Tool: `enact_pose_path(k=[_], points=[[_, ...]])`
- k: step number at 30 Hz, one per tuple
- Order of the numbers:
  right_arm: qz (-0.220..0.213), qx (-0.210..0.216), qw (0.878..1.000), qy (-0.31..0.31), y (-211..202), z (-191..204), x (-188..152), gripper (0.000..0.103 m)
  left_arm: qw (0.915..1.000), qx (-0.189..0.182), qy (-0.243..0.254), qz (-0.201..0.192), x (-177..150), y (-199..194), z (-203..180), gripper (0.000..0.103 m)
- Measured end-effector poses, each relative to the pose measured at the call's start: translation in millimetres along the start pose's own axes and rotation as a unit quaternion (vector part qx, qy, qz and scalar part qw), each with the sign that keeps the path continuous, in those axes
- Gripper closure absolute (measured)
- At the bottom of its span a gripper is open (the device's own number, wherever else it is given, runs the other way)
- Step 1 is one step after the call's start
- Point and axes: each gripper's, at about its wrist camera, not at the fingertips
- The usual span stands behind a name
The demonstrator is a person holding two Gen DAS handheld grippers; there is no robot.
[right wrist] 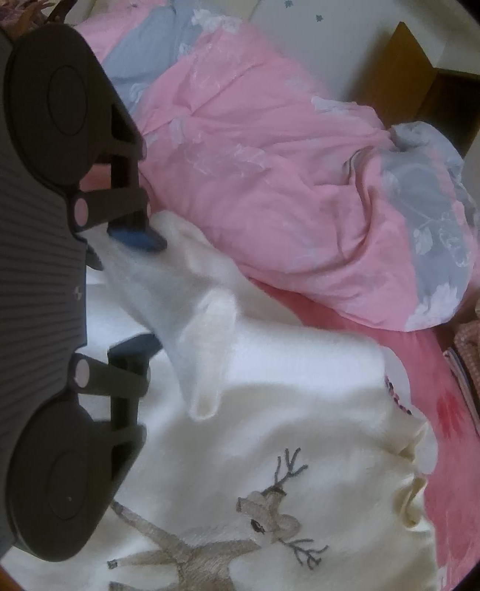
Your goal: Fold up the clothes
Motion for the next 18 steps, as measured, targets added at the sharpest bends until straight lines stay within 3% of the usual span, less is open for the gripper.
enact_pose_path(k=[2,8,18], points=[[-0.004,0.007,1.0,-0.003,-2.3,-0.3,-0.5,0.074,1.0,0.002,-0.007,0.004,0.4,-1.1,0.6,0.077],[-0.015,0.029,0.999,-0.029,-6.3,10.0,-2.3,0.084,0.9999,0.011,-0.001,0.008,0.1,-2.7,-1.5,0.059],[-0.018,0.055,0.996,-0.074,-15.7,23.4,-10.0,0.087,0.9993,0.022,-0.014,0.026,-0.5,2.5,2.7,0.057]])
Point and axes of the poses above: each gripper's, at about its wrist camera, not at the fingertips, and y roughly the way its jaws point, z to its left, x to its top, and after that the axes turned 8 degrees about -z, right-handed
